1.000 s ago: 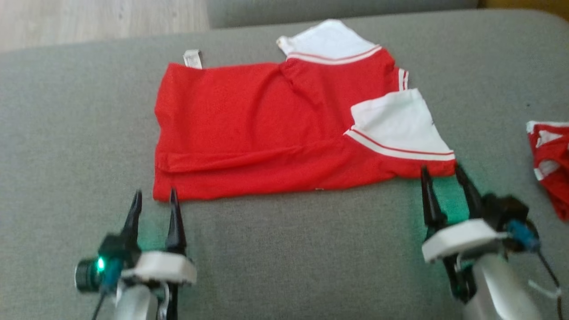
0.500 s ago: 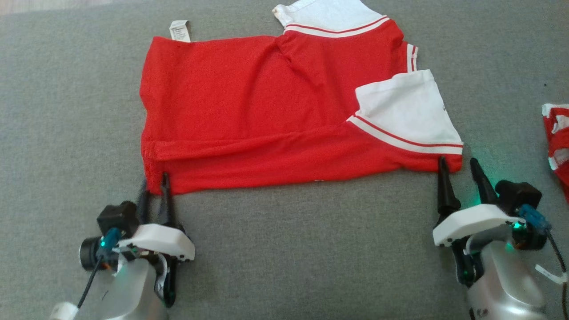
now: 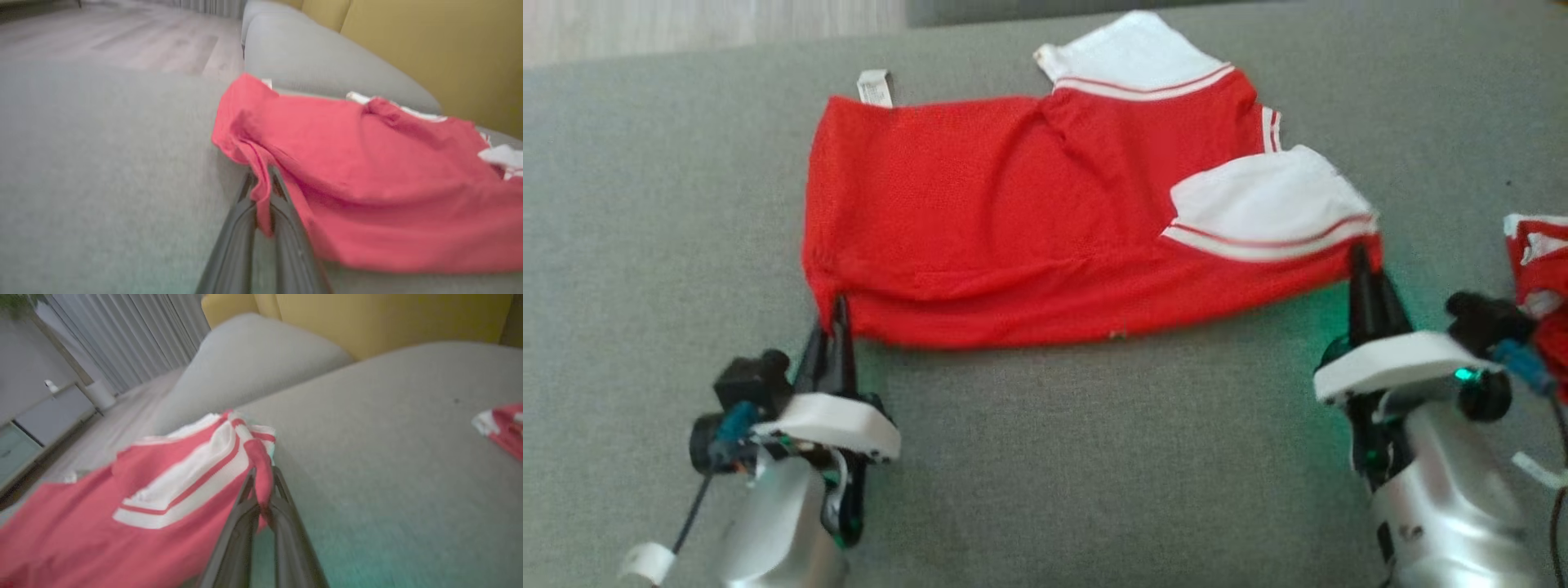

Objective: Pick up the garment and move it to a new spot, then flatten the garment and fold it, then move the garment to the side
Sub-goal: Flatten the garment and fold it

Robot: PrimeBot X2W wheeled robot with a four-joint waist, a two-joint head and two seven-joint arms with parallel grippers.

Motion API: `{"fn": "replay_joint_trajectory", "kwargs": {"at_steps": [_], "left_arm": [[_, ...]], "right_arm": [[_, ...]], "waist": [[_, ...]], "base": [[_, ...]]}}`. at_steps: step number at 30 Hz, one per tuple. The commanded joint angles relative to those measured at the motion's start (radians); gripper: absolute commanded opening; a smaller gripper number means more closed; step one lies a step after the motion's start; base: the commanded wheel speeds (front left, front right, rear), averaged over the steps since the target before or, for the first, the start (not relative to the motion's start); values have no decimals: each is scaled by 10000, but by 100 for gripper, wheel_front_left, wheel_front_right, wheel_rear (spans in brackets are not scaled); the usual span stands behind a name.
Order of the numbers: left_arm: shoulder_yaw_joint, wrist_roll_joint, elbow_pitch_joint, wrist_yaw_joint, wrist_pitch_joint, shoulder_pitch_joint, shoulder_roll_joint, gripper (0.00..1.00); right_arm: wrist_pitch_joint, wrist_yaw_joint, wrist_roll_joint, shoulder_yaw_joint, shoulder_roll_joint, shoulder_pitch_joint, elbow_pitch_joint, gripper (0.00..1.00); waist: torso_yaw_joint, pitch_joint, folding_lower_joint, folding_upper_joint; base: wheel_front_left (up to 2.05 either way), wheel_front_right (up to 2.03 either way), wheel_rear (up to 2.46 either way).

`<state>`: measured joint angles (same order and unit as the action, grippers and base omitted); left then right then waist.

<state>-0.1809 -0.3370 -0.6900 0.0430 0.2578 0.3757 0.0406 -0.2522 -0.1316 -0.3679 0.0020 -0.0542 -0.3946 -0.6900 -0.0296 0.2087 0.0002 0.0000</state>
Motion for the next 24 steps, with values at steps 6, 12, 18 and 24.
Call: {"fn": "replay_joint_trajectory", "kwargs": {"at_steps": [6, 12, 18, 24], "left_arm": [[946, 251, 703, -94, 40, -127, 210, 0], [1072, 153, 124, -141, 40, -1649, 156, 0], [841, -120, 12, -130, 40, -2423, 105, 100], [684, 513, 832, -272, 40, -1214, 364, 100]], "right_arm": [[-93, 9, -483, -31, 1, 0, 972, 0], [-54, 9, -835, 210, -235, 1577, 1089, 0], [190, 9, -967, 386, -380, 2504, 1119, 100], [150, 9, -325, 121, -521, 1544, 1565, 100]], "waist": [[-6, -1125, -2, 0], [-54, -1595, -2, 0], [-11, -1135, -2, 0], [36, -377, -2, 0]], "base": [[0, 0, 0], [0, 0, 0], [0, 0, 0], [0, 0, 0]]}}
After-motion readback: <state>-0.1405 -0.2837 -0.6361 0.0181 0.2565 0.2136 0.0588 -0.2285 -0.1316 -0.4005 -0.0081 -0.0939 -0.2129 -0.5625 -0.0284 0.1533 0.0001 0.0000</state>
